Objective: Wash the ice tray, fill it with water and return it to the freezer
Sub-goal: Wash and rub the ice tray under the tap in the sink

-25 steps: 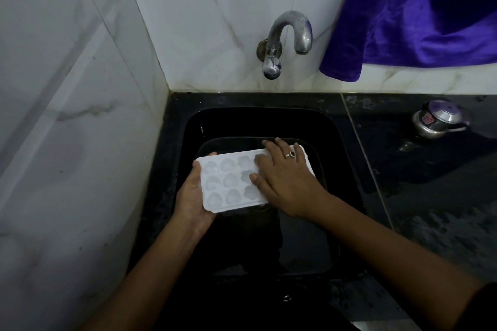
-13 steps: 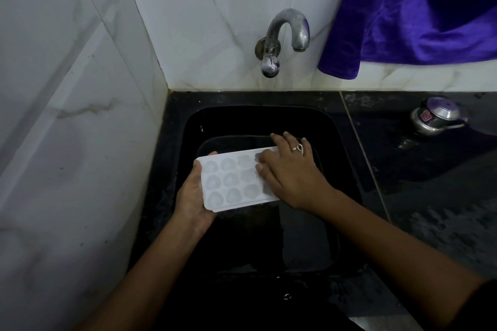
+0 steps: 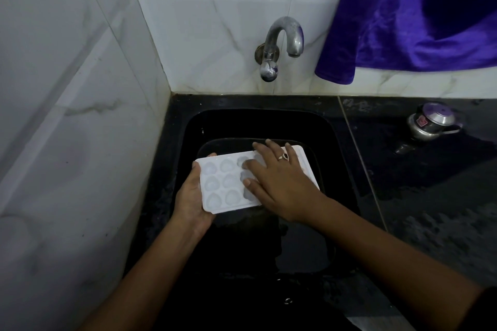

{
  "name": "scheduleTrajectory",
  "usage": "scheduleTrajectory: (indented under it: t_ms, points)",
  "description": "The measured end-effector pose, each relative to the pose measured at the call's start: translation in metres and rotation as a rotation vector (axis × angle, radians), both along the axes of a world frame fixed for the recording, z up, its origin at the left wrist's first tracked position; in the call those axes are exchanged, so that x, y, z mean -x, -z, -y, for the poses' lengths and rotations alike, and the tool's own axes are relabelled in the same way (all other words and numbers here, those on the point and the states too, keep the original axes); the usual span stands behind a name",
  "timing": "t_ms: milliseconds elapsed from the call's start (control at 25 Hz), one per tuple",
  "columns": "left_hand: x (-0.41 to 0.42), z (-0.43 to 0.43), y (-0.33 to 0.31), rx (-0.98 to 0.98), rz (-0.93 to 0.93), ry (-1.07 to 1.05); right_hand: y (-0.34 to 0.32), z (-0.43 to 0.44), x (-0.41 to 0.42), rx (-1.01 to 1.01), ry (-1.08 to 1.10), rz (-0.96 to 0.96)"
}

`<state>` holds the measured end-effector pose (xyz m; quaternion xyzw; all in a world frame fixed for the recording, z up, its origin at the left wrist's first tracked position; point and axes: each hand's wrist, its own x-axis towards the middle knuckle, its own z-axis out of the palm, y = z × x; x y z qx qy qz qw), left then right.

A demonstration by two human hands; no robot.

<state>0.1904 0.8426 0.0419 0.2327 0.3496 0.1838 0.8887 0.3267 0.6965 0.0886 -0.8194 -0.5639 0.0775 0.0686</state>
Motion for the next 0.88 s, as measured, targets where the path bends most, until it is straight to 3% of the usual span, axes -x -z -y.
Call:
scheduleTrajectory:
  t_ms: [560,720,880]
  points:
    - [-0.011,0.036,-0.011,-0.001,0.006,0.012,0.0,0.023,-0.016,0.053,-0.049,0.052]
    - [-0.023,0.052,-0.008,0.009,0.001,0.012,-0.003,0.025,-0.031,0.039,0.032,0.028]
    - [-0.027,0.056,-0.007,0.003,0.013,-0.004,0.009,0.04,-0.032,0.056,-0.06,0.049]
